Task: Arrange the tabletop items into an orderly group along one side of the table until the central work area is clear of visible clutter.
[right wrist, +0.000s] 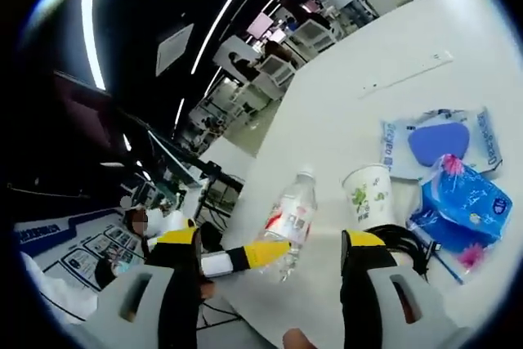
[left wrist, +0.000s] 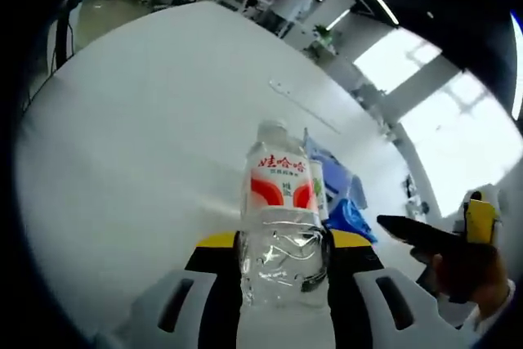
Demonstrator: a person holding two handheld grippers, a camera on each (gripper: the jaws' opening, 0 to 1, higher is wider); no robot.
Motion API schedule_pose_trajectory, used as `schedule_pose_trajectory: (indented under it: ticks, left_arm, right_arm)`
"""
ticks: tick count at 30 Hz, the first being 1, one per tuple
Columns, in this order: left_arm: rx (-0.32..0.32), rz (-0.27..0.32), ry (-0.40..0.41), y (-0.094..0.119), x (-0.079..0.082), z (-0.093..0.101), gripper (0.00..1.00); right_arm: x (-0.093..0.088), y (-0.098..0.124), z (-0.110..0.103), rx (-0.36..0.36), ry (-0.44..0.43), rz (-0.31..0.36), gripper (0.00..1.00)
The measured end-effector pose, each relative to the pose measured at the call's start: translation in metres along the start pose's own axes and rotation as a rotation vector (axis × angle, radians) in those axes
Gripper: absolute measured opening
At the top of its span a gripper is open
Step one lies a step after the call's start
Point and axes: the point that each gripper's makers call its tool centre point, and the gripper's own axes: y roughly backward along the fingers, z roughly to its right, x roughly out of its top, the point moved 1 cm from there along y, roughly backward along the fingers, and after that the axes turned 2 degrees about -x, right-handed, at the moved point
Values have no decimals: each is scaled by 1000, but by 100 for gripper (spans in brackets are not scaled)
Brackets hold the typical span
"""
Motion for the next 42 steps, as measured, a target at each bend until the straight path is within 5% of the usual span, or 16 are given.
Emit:
schedule_pose_trajectory:
  ticks: [8, 13, 30, 42]
  left_arm:
    - [-24, 15, -21, 7, 8, 7, 35]
    - [-41, 25, -34, 11, 11, 13, 35]
    - [-121, 32, -68, 28, 10, 37, 36]
    - [-167, 23, -123, 40, 5, 55, 36]
  right_arm:
    - [2, -24, 6, -11, -74, -15, 66]
    - [19, -40, 7, -2, -154, 25, 67]
    - [28, -57, 20, -35, -137, 10, 66]
    - [41, -69, 12, 18, -192, 30, 61]
